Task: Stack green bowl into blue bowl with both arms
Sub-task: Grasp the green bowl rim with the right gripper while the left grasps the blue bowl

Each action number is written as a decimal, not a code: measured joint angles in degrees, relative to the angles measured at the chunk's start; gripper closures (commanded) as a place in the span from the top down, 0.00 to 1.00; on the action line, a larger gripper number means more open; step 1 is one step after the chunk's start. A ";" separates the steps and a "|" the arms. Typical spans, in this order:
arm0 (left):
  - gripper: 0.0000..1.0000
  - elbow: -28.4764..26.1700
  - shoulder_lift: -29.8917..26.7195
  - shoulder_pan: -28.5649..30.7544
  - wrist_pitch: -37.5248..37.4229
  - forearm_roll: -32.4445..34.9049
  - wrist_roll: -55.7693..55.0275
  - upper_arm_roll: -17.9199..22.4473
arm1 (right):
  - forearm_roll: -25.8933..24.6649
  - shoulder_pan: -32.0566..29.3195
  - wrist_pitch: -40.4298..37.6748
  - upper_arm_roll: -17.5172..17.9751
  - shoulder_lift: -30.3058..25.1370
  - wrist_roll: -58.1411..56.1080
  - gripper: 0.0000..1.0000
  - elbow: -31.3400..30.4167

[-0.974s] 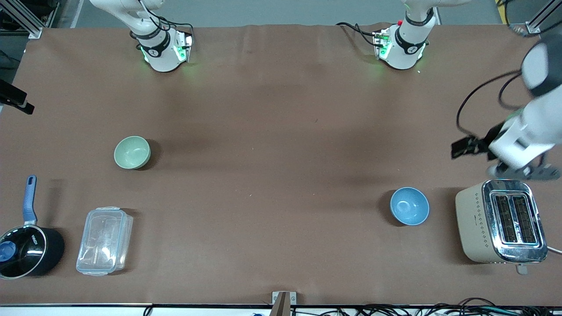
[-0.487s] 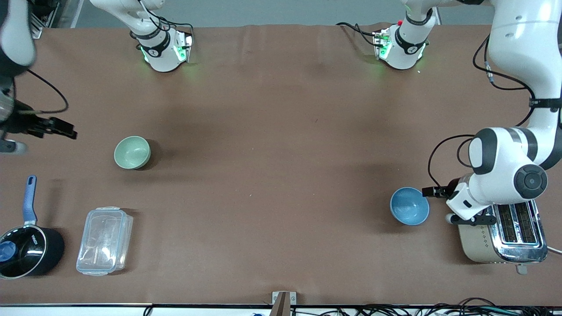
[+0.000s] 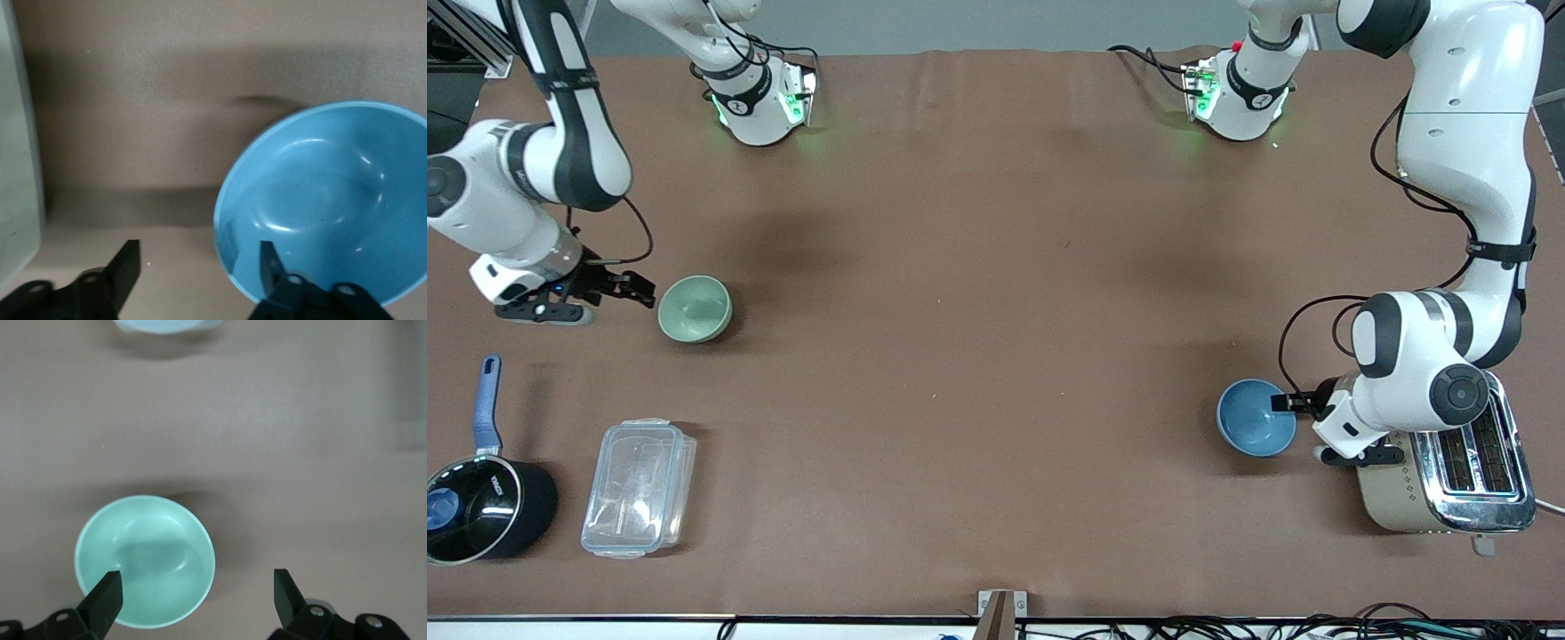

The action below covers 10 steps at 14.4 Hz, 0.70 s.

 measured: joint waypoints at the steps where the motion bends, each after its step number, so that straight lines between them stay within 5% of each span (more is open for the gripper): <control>1: 0.45 0.02 0.33 -0.03 0.33 0.00 -0.47 -0.01 | 0.00 -0.03 3.72 0.00 1.18 -0.04 0.97 -1.87; 4: 0.11 0.08 1.28 -0.20 1.92 0.00 -2.05 -0.07 | -0.01 -0.02 17.01 0.02 6.14 -0.07 0.95 -6.72; 6: 0.01 0.45 1.34 -0.47 2.24 0.00 -3.47 -0.43 | -0.01 -0.05 23.77 0.02 9.12 -0.07 0.61 -8.88; 8: 0.00 1.95 1.27 -0.56 2.34 -0.08 -4.53 -1.38 | -0.01 -0.09 26.30 0.03 10.64 -0.06 0.06 -9.53; 10: 0.00 3.74 0.85 -0.58 2.29 -0.17 -6.78 -3.42 | -0.01 -0.33 26.43 0.02 10.80 0.01 0.00 -9.52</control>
